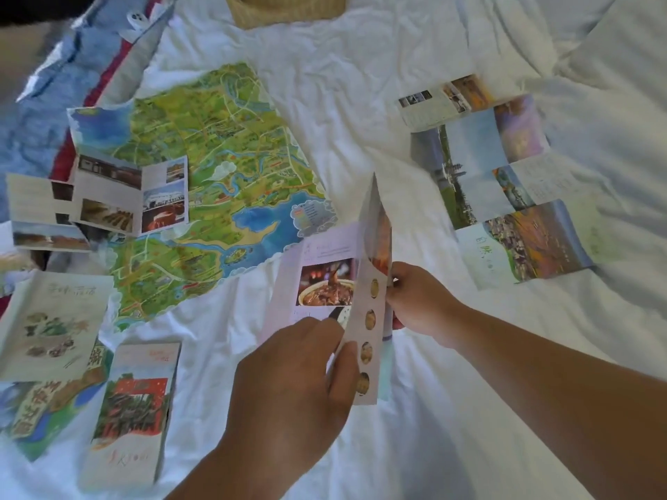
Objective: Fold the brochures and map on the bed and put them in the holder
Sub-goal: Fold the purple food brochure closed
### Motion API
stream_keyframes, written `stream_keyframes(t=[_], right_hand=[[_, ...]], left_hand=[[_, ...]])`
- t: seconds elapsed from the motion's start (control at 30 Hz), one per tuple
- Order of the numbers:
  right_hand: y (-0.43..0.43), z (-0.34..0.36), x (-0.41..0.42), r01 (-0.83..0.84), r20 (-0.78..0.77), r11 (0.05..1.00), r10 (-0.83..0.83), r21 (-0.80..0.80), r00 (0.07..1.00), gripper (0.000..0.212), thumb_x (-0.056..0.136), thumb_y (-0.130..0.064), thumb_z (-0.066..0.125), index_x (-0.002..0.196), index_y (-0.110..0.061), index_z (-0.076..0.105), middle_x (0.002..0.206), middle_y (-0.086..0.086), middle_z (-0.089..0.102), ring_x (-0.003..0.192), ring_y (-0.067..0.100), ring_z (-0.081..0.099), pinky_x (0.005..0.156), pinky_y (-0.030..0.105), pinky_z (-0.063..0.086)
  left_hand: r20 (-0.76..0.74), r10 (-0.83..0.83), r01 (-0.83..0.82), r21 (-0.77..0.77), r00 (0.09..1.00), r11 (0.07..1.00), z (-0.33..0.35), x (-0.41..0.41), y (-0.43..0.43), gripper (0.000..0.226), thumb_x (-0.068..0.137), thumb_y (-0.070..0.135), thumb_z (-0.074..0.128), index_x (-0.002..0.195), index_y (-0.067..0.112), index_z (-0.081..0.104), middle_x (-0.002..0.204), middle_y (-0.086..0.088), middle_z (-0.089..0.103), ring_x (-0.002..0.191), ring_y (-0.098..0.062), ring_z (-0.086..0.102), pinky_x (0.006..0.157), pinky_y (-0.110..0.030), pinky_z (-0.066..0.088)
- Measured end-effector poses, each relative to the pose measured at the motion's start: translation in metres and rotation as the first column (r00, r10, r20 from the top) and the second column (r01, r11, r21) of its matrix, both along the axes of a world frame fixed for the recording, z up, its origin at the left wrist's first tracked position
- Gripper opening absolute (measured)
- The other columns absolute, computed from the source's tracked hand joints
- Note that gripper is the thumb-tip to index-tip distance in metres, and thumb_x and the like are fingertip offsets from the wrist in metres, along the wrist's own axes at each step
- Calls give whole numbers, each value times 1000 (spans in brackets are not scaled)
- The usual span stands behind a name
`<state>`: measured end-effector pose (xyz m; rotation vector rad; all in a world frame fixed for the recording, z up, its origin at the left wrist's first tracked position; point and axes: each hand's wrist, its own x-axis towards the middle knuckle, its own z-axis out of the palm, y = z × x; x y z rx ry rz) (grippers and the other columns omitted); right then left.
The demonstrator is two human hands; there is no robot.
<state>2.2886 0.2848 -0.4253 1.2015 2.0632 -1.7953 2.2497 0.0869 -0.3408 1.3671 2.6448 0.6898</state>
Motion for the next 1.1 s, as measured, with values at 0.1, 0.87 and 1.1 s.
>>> stream_keyframes(t=[0.1,0.87,1.1], right_hand=[[10,-12,15,32,123,995,-43,91,992,15,93,-11,47,100,-10,60,96,11,69,86,29,70,75,48,61],[47,-47,82,385,224,894,-337,-229,915,23,96,-19,50,108,-10,67,95,12,76,80,31,75,77,43,61],[43,-46,84,414,247,861,-350,-296,904,43,96,-52,48,106,-14,67,99,14,74,84,32,74,71,38,60]], left_hand=[[140,163,-141,-158,977,977,-22,-13,7,33,94,42,36,65,28,40,65,15,53,62,-9,54,50,-21,39],[354,221,-110,-307,909,945,-123,-3,56,20,99,32,40,88,29,56,70,16,56,62,-5,55,51,-17,38],[373,226,-91,-347,900,933,-131,2,57,22,99,33,38,81,27,50,72,16,56,64,-7,55,53,-18,38]])
